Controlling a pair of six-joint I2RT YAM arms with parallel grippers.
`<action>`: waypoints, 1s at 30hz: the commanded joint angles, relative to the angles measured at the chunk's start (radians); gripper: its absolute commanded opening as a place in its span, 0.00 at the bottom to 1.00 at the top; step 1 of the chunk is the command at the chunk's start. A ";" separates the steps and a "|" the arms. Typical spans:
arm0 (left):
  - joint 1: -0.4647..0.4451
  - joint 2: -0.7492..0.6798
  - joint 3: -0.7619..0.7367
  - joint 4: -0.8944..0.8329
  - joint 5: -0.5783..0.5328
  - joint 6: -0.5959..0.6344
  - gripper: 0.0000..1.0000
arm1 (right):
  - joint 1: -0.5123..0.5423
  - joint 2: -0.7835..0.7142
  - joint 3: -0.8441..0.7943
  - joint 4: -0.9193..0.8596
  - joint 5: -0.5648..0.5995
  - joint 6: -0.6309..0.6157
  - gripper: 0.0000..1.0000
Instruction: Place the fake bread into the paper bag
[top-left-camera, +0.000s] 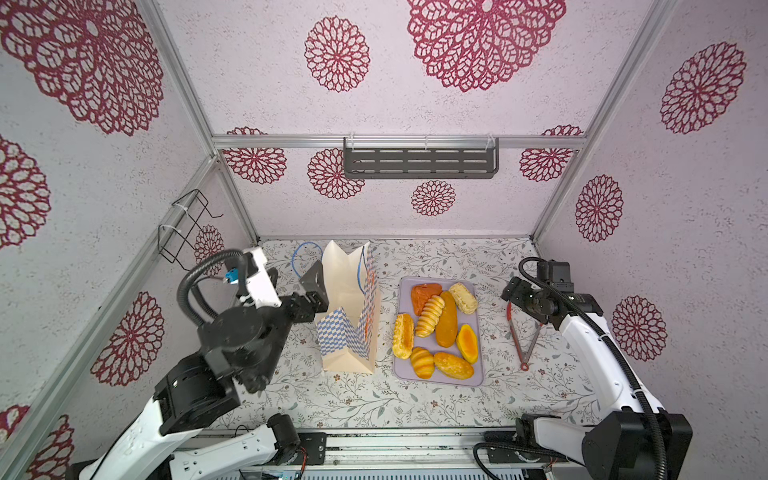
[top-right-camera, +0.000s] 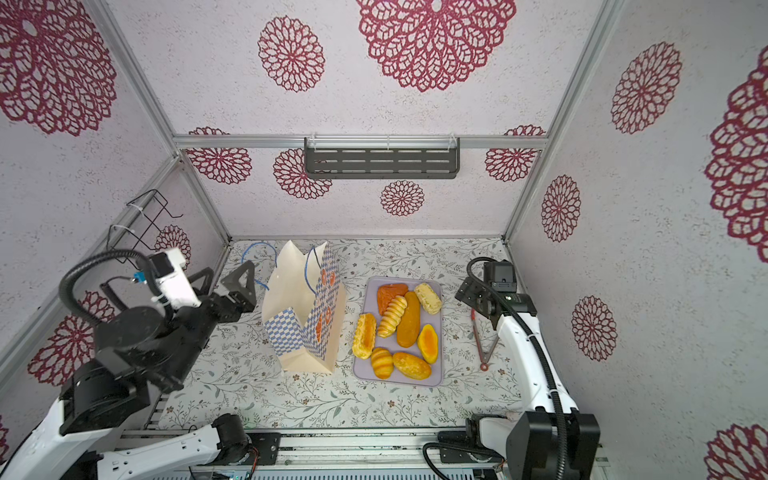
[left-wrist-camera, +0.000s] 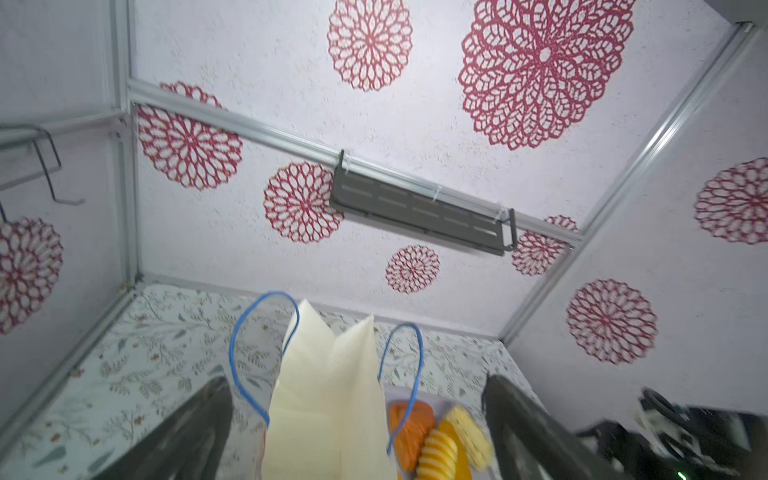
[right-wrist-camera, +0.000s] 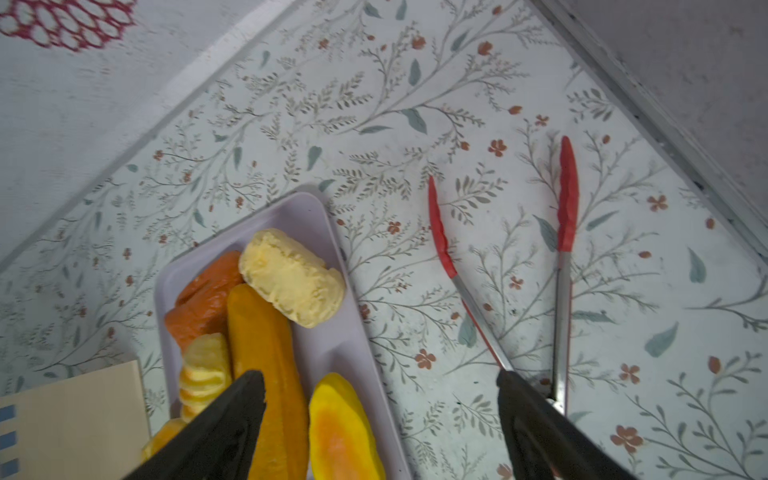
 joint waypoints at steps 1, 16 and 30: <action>0.253 0.140 0.085 -0.151 0.345 -0.021 0.97 | -0.066 -0.013 -0.050 -0.040 -0.012 -0.016 0.92; 1.063 0.128 -0.109 -0.011 0.992 -0.153 0.97 | -0.249 0.123 -0.234 0.097 -0.166 -0.059 0.99; 1.150 0.021 -0.359 0.061 1.102 -0.238 0.98 | -0.141 0.258 -0.249 0.183 -0.116 -0.028 0.89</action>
